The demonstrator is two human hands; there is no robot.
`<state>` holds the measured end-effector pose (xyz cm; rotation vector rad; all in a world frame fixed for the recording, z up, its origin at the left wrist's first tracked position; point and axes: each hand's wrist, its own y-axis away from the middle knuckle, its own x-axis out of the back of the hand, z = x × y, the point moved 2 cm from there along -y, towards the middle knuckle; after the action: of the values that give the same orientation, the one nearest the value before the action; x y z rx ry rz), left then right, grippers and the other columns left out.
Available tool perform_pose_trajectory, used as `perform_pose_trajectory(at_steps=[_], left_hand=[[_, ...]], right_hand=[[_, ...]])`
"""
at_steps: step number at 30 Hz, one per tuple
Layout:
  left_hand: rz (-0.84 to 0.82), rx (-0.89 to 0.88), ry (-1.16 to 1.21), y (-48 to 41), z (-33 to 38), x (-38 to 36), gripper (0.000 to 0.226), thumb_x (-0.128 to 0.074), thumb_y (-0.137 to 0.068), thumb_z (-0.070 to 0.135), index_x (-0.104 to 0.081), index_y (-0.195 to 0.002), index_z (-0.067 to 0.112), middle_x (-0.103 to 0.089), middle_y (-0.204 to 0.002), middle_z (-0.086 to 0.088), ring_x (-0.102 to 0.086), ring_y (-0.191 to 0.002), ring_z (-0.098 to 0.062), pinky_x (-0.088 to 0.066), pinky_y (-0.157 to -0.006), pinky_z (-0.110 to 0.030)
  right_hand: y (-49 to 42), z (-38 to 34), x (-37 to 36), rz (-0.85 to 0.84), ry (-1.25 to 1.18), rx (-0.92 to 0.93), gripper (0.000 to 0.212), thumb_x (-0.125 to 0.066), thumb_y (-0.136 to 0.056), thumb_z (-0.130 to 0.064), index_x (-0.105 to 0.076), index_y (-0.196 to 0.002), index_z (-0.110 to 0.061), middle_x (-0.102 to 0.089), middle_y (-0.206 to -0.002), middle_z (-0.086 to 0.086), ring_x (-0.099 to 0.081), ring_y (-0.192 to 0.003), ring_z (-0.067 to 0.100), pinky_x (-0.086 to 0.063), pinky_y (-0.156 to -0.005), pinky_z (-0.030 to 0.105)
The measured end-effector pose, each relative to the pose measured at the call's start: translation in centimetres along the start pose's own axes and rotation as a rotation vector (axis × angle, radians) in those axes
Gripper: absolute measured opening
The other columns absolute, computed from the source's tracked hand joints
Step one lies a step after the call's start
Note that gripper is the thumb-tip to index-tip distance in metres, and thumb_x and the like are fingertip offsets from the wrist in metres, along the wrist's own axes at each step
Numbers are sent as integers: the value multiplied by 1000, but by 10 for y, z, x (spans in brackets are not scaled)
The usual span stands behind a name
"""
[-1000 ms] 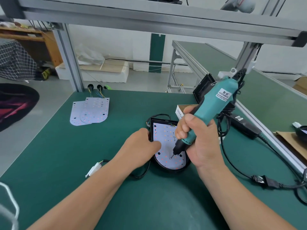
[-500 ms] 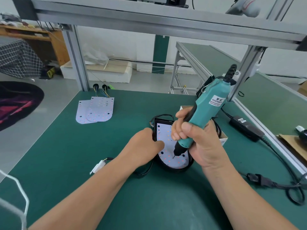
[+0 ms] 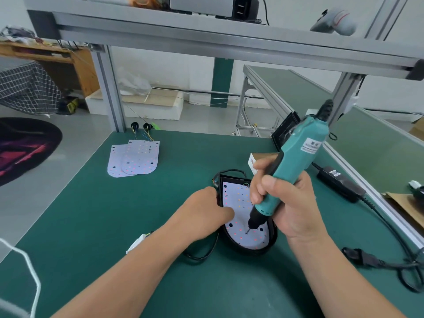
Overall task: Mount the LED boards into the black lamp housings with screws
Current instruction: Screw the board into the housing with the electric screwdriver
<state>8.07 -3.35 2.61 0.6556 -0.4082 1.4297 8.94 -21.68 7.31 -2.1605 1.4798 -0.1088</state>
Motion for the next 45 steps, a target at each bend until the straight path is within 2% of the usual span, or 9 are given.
perform_pose_trajectory(at_steps=[4,10,13,16,21,24,30,36,45], left_hand=[[25,14,-15,1,-2,0,41,-65,-75,43,-57,-96,9,-54,-74,6,-44,-61,-17,-35,-56,-31],[90,-33,145,4,4,7,45,-52,-90,69,-41,-78,27,-39,-67,8,-34,-56,-12,-31,-57,-32],[185,45,563,-2,4,19,12,-48,-94,26,-51,-91,15,-47,-76,-5,-38,-63,-20,-35,-55,-31],[137,152,940,-4,1,26,31,-38,-98,-12,-60,-117,-2,-62,-90,-11,-58,-59,-13,-47,-52,-22],[87,171,1201,-4,1,26,25,-39,-108,-6,-60,-120,-7,-78,-94,-15,-76,-68,-14,-55,-49,-20],[107,160,1173,-4,0,26,15,-50,-112,13,-60,-116,3,-81,-86,-7,-70,-59,-11,-48,-43,-19],[-17,150,1132,2,6,26,37,-56,-108,45,-61,-104,9,-61,-68,1,-40,-45,-8,-28,-38,-17],[-223,116,1263,7,15,25,26,-40,-105,-3,-59,-123,-5,-73,-92,-17,-56,-59,-13,-43,-46,-20],[-360,4,1213,11,15,21,28,-53,-107,5,-79,-113,-3,-63,-88,-8,-49,-63,-10,-36,-46,-18]], right_hand=[[-3,-7,-1,-103,-149,0,24,-64,-82,-10,-71,-105,-11,-55,-67,7,-53,-62,27,-47,-67,36],[-6,0,3,171,-347,-62,11,-60,-99,-21,-65,-103,-12,-45,-71,-3,-49,-61,14,-47,-61,26],[-6,9,8,314,-434,-125,14,-61,-100,-27,-64,-99,-13,-44,-71,-5,-45,-61,11,-45,-59,23],[-7,13,10,378,-466,-132,12,-63,-97,-25,-62,-97,-13,-44,-72,-4,-45,-63,11,-45,-60,24],[-7,17,10,381,-469,-145,11,-65,-94,-24,-64,-95,-13,-45,-72,-3,-46,-62,12,-47,-59,25],[-6,19,7,387,-472,-162,11,-67,-93,-24,-66,-93,-13,-45,-73,-3,-46,-62,12,-46,-59,25],[-6,20,4,405,-487,-166,12,-67,-94,-25,-69,-89,-15,-46,-72,-3,-48,-62,13,-47,-60,25],[-9,17,10,408,-510,-131,13,-62,-99,-23,-67,-92,-14,-44,-72,-4,-48,-63,12,-47,-61,25],[-8,4,10,436,-567,-88,12,-59,-102,-22,-62,-94,-12,-42,-74,-3,-45,-64,12,-46,-62,24]])
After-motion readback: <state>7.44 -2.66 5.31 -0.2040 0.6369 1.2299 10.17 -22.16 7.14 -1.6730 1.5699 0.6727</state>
